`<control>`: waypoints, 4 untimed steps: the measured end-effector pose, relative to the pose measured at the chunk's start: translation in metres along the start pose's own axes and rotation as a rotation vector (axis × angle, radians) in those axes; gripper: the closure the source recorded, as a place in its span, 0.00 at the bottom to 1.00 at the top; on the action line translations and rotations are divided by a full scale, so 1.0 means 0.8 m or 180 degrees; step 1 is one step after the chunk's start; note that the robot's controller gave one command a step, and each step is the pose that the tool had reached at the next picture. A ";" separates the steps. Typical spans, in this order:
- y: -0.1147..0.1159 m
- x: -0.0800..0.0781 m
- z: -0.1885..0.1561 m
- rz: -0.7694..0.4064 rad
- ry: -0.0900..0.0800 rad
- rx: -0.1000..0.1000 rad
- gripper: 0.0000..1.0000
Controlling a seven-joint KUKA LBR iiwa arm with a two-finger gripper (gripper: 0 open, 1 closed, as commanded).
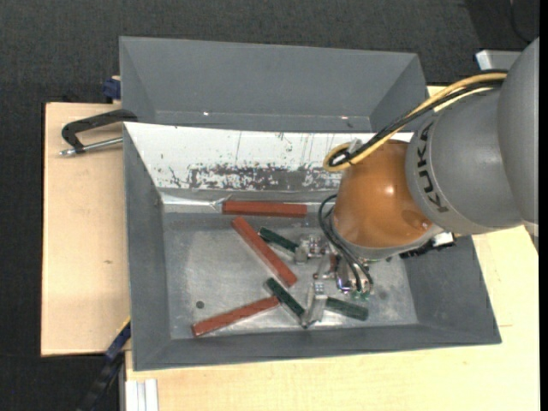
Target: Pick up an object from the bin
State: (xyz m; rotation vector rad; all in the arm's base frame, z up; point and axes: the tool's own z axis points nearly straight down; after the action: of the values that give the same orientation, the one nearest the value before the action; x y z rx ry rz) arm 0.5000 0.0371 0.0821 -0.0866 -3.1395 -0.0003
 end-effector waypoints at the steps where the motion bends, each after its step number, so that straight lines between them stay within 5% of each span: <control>1: 0.046 0.009 0.011 -0.0543 -0.0017 -0.0004 1.00; 2: 0.046 0.009 0.011 -0.0542 -0.0018 -0.0004 1.00; 3: 0.056 -0.001 -0.173 -0.0520 -0.0021 -0.0004 1.00; 4: 0.056 -0.001 -0.172 -0.0519 -0.0018 -0.0004 0.00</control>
Offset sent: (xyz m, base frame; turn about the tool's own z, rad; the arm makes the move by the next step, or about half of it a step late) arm 0.0000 0.0000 0.0000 0.0000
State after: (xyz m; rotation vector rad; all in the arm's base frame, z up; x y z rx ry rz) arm 0.5032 0.0816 0.2199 0.1696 -3.1418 -0.0023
